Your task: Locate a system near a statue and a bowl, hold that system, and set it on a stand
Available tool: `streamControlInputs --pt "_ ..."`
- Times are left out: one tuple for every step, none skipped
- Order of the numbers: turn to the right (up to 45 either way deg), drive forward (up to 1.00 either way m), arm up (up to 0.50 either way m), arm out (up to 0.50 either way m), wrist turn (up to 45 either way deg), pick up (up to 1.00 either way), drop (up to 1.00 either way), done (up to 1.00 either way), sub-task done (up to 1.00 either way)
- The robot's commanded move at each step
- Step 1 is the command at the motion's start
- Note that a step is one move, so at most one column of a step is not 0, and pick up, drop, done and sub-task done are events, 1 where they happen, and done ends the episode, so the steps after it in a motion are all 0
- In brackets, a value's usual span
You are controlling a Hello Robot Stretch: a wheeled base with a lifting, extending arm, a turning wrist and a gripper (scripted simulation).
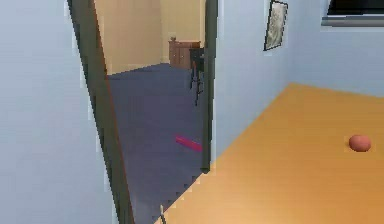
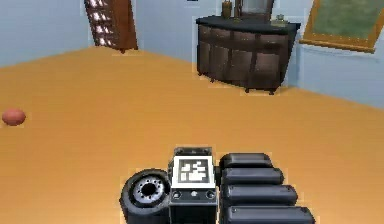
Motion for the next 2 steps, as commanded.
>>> streamControlInputs --pt "0.0 0.85 0.00 0.00 0.0 0.00 0.00 0.00 0.00" --pt "-24.0 0.00 0.00 0.00 0.0 0.00 0.00 0.00 0.00"
